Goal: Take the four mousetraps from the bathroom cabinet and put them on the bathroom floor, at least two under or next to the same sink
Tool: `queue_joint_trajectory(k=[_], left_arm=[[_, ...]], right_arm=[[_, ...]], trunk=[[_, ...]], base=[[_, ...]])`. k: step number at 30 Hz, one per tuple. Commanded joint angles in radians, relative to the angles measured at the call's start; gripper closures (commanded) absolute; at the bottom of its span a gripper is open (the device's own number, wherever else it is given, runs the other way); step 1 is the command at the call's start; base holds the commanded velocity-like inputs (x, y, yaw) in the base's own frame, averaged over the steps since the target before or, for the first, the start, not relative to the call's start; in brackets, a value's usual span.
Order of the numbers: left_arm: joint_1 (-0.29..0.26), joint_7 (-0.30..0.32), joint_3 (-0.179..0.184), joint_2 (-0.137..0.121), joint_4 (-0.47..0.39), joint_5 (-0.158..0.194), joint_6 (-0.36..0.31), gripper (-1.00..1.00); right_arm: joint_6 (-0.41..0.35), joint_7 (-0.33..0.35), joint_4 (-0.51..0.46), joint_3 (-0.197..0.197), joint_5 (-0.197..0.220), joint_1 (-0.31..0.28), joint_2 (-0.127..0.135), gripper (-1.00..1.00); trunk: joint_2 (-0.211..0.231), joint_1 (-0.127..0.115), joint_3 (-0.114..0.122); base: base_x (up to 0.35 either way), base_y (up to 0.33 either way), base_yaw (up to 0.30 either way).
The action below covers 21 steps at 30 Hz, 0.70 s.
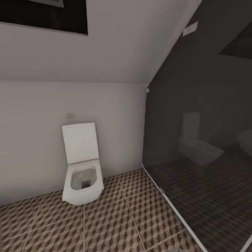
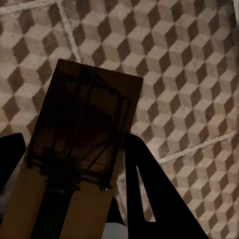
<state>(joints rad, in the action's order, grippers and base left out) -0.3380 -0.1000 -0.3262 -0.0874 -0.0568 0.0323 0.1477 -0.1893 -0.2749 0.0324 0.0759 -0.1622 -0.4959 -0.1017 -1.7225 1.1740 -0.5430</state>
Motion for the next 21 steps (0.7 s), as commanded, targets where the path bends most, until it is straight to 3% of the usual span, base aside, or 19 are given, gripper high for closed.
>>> queue_joint_trajectory(k=[1, 7, 14, 17, 21], left_arm=[[-0.001, 0.002, 0.0, 0.0, 0.002, 0.003, 0.004, 1.0], [-0.001, -0.001, -0.001, -0.002, 0.002, 0.02, 0.006, 1.0], [-0.001, -0.001, 0.003, -0.008, 0.002, 0.12, 0.006, 1.0], [-0.001, -0.001, 0.004, -0.015, 0.004, 0.145, 0.006, 1.0], [-0.001, 0.0, 0.006, -0.017, 0.003, 0.154, 0.006, 1.0]], right_arm=[[-0.002, -0.003, 0.001, 0.008, -0.01, -0.001, 0.0, 1.0], [-0.002, -0.003, 0.001, 0.008, -0.01, -0.001, 0.0, 1.0], [-0.002, -0.003, 0.001, 0.007, -0.01, -0.001, 0.002, 1.0], [-0.003, -0.003, 0.001, 0.007, -0.01, -0.001, 0.001, 1.0], [-0.004, -0.003, 0.001, 0.007, -0.01, -0.001, -0.002, 1.0]], trunk=[[0.0, 0.0, -0.001], [0.0, 0.0, -0.001], [0.0, 0.0, -0.001], [0.0, 0.0, -0.001], [0.0, 0.0, -0.001]], base=[[0.299, -0.193, 0.27], [0.299, -0.189, 0.27], [0.299, -0.181, 0.263], [0.221, -0.099, 0.12], [0.076, -0.032, 0.039]])
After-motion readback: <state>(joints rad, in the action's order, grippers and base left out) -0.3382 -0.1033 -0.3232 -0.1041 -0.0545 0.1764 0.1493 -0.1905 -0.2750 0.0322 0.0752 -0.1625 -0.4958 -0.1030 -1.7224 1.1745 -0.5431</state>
